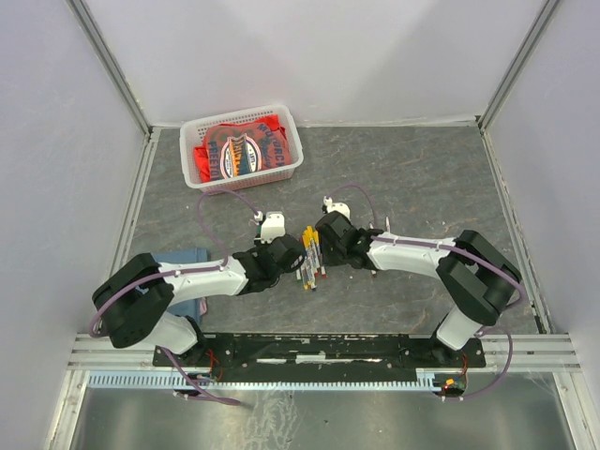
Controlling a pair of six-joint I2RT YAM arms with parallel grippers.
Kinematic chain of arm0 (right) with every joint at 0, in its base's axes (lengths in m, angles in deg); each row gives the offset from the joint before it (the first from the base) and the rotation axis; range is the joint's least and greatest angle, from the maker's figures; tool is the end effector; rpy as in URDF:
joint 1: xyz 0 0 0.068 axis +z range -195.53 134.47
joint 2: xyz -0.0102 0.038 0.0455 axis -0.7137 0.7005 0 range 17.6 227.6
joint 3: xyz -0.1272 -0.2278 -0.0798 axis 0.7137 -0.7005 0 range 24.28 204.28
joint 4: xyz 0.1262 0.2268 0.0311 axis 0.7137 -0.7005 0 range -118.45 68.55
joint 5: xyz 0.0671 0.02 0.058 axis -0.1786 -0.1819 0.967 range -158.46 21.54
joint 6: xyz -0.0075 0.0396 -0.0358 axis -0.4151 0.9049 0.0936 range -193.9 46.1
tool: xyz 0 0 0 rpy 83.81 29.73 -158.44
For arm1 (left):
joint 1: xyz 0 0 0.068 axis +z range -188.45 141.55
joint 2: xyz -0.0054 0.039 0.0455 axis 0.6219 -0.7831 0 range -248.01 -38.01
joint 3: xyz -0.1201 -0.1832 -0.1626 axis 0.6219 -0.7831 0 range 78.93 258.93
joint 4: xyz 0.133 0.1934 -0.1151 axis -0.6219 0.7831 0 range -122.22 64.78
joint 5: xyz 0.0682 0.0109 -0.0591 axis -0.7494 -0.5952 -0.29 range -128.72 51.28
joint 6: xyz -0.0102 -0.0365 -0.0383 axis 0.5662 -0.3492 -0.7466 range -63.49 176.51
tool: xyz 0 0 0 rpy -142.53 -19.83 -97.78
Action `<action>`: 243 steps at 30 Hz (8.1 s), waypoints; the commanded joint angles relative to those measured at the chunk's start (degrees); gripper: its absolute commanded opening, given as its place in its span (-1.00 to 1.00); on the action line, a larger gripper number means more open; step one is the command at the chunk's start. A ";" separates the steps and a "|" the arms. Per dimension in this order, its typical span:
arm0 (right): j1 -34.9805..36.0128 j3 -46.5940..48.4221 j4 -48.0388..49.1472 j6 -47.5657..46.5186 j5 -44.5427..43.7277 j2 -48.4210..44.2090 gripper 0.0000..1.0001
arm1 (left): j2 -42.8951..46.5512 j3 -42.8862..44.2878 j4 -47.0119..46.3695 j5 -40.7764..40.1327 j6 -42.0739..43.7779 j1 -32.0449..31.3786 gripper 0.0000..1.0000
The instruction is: Open the pen caps
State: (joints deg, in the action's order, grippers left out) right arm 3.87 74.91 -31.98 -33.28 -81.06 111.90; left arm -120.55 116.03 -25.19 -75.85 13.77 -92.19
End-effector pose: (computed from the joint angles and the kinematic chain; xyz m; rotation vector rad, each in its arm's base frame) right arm 0.2155 0.2394 0.1628 -0.1035 2.5229 0.3795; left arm 0.1727 -0.1991 0.1616 -0.0398 2.2558 -0.0667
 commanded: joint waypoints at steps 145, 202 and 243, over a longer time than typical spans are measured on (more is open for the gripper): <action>5.78 -4.90 5.54 -6.61 -5.27 -10.26 -0.98 | -2.58 4.71 -30.10 32.49 -20.04 16.18 -0.94; -5.83 -6.78 0.55 -7.57 -13.23 -9.13 -0.78 | -10.66 15.63 3.34 16.86 7.26 24.08 -0.84; -4.14 -0.91 1.11 -9.66 -4.83 -10.66 -0.26 | -9.44 18.36 6.09 12.90 6.91 20.83 -0.30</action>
State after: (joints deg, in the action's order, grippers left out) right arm -1.63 70.61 -32.81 -42.55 -89.08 99.53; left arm -132.88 132.38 -18.61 -61.16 19.36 -70.84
